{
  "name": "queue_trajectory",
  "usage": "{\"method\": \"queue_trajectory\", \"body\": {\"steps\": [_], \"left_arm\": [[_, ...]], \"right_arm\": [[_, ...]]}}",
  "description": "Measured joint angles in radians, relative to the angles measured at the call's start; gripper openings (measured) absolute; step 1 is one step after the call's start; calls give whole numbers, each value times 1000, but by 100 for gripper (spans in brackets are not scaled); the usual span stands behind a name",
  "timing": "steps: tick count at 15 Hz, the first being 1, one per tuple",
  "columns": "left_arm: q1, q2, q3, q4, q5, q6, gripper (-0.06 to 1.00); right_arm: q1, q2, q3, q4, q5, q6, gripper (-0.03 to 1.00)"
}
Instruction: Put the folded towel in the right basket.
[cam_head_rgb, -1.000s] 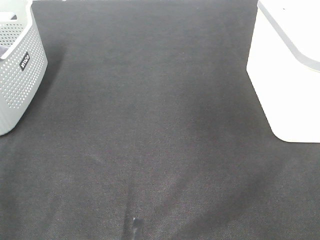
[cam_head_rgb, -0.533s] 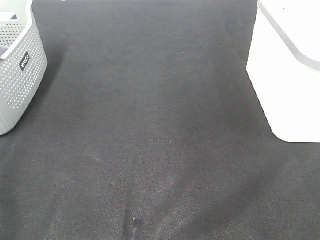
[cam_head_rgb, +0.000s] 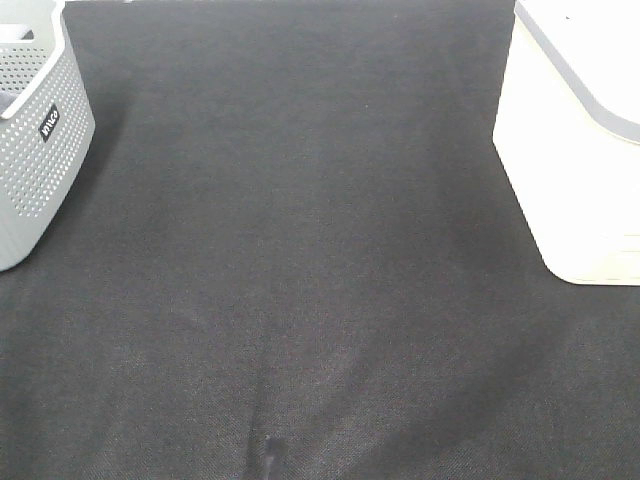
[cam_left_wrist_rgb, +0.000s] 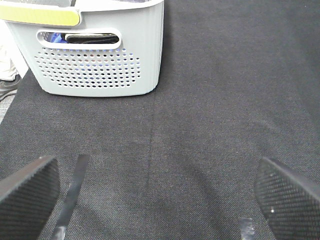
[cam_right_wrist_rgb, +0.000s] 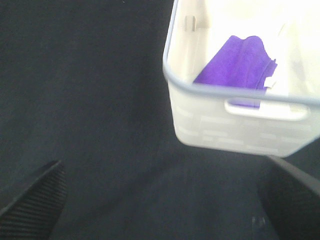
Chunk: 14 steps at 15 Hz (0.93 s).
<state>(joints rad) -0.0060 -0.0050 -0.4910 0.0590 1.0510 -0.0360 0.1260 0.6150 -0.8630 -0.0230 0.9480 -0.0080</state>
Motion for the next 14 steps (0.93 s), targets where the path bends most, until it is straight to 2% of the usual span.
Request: {"method": "queue_trajectory", "body": {"steps": [3, 8, 10, 14], "left_arm": [[0, 0, 0, 0, 0, 0, 99], [0, 0, 0, 0, 0, 0, 99], [0, 0, 0, 0, 0, 0, 99], [0, 0, 0, 0, 0, 0, 99]], "right_arm": [[0, -283, 153, 23, 93, -8, 98], [0, -608, 361, 23, 150, 8, 98], [0, -619, 382, 23, 195, 8, 98], [0, -619, 400, 36, 173, 8, 98]]}}
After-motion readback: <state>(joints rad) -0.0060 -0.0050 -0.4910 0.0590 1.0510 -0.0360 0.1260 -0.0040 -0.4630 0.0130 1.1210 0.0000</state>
